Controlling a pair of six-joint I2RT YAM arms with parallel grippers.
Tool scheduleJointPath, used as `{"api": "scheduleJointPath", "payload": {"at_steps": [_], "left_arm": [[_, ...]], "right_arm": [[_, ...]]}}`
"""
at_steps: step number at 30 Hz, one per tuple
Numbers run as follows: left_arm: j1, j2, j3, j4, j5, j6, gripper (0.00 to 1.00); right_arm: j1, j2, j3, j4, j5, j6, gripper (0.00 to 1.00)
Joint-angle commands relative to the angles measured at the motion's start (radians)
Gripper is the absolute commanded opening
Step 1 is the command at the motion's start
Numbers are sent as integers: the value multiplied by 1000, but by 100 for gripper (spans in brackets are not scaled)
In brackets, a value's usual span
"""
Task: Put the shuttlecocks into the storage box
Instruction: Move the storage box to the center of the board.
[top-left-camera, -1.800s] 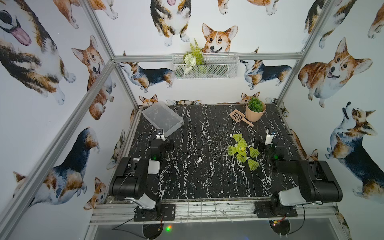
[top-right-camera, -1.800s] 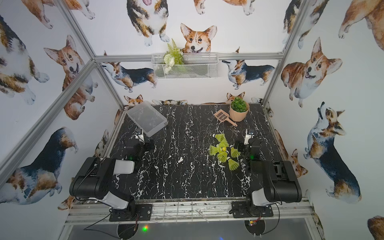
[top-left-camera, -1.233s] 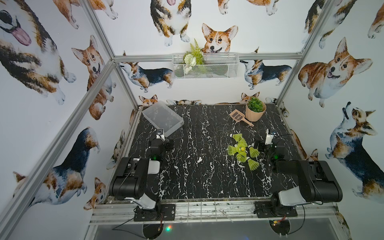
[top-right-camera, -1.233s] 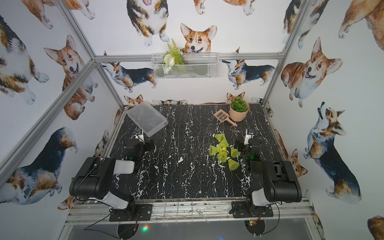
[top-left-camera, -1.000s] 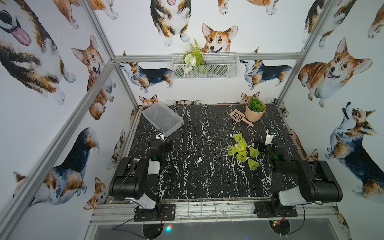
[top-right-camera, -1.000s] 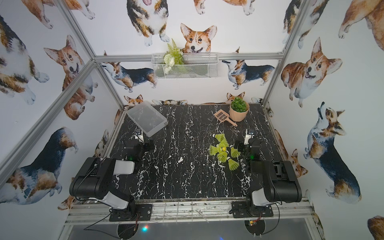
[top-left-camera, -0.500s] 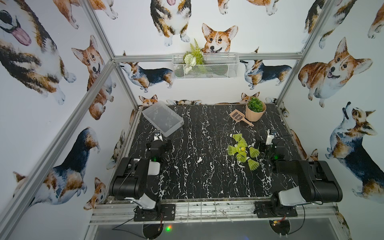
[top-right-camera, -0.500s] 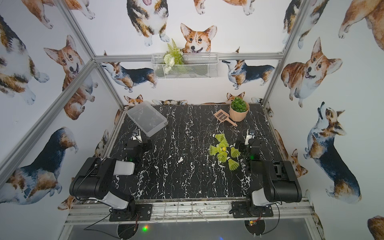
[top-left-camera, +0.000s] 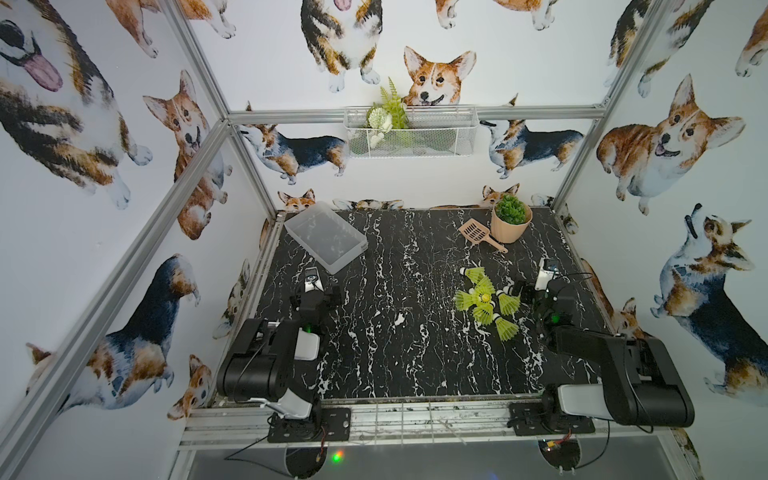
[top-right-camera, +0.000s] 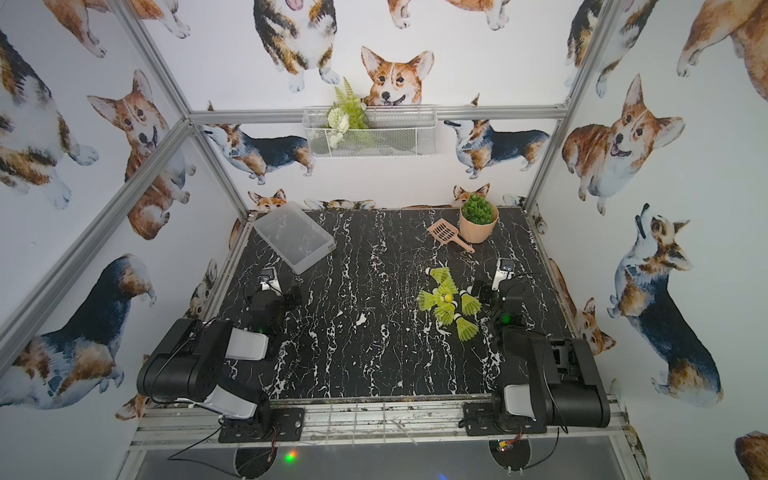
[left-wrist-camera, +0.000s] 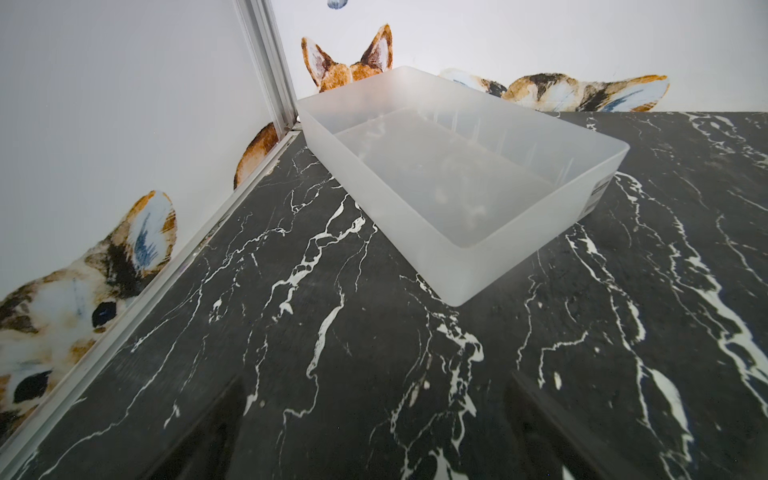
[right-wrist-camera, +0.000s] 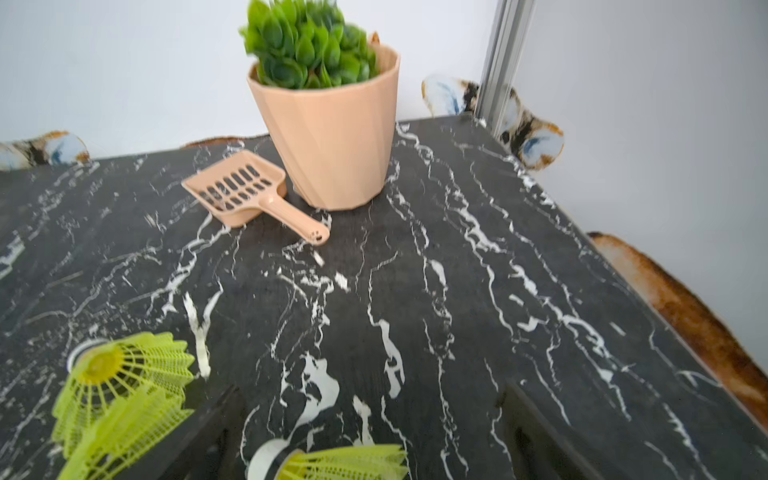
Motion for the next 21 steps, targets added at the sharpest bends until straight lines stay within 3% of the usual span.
{"api": "scheduleJointPath", "payload": {"at_steps": [1, 5, 8, 13, 18, 21], "left_arm": [[-6, 24, -54, 244, 7, 19, 100], [-9, 11, -69, 266, 11, 27, 100], [-15, -107, -54, 132, -46, 12, 100], [-10, -396, 153, -517, -117, -103, 100], [26, -350, 432, -975, -114, -283, 100], [107, -250, 592, -1154, 78, -381, 100]], "right_arm": [[6, -106, 57, -200, 42, 32, 100], [10, -225, 91, -356, 37, 95, 100], [14, -293, 109, -452, 30, 146, 100], [37, -320, 190, -623, 9, 175, 100], [65, -254, 321, -793, 9, 194, 100], [79, -211, 397, -881, 4, 202, 100]]}}
